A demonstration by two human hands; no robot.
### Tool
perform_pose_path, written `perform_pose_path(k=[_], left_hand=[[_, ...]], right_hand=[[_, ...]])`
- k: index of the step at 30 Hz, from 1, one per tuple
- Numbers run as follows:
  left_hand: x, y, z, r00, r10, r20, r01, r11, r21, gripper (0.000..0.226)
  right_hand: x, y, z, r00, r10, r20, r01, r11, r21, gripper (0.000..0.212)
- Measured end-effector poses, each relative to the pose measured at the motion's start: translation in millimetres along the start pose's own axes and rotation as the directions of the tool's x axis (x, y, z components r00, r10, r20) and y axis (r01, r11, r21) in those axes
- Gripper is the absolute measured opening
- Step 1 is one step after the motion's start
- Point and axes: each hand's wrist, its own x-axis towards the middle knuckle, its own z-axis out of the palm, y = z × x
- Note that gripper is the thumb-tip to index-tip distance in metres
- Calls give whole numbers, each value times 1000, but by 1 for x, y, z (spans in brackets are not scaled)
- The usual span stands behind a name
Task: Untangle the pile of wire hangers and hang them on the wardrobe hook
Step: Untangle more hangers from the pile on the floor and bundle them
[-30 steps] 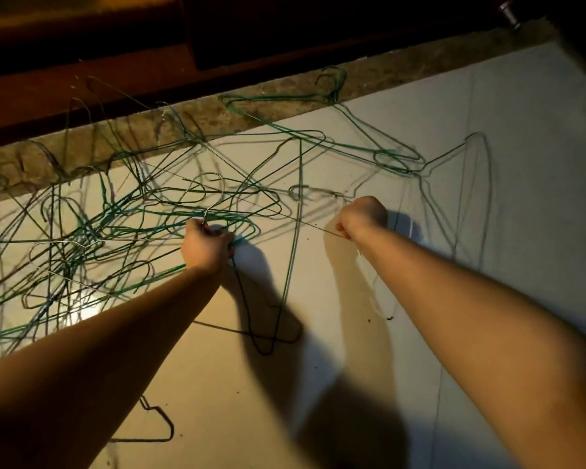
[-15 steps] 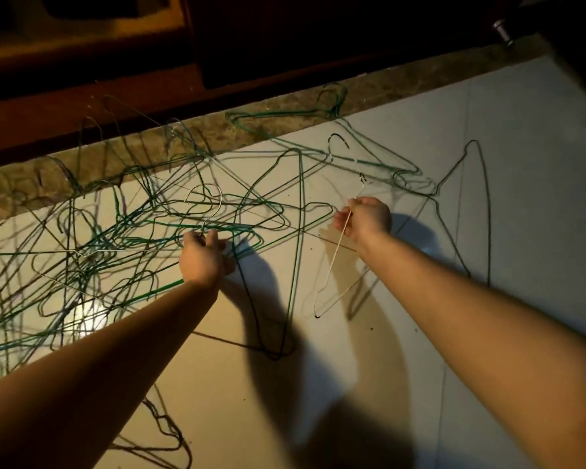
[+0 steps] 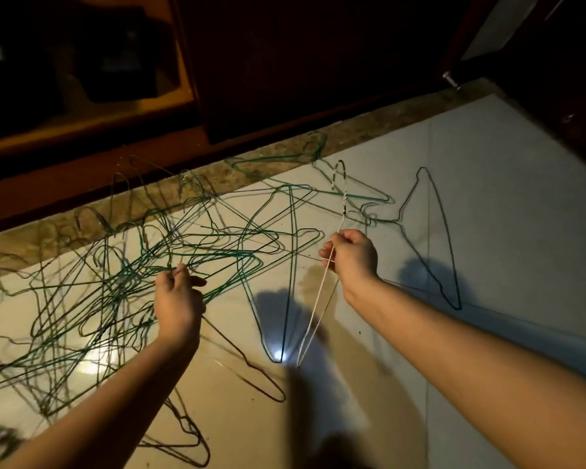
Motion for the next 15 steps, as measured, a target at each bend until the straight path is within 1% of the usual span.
perform_pose_path(k=[5, 10, 12, 15], left_hand=[[-33, 32, -4, 998, 38, 56, -34, 998, -58, 24], [-58, 55, -3, 985, 106, 135, -104, 994, -24, 27], [-64, 57, -2, 979, 117, 169, -121, 993, 10, 28], [-71, 53, 3, 960, 96, 263, -127, 987, 102, 27]], right_hand=[[-26, -4, -9, 999, 27, -28, -26, 998, 61, 23], [-32, 0, -29, 996, 83, 34, -82, 996, -15, 18], [-30, -1, -37, 993, 117, 20, -117, 993, 25, 19], [-32, -3, -44, 990, 142, 11, -142, 976, 168, 24]])
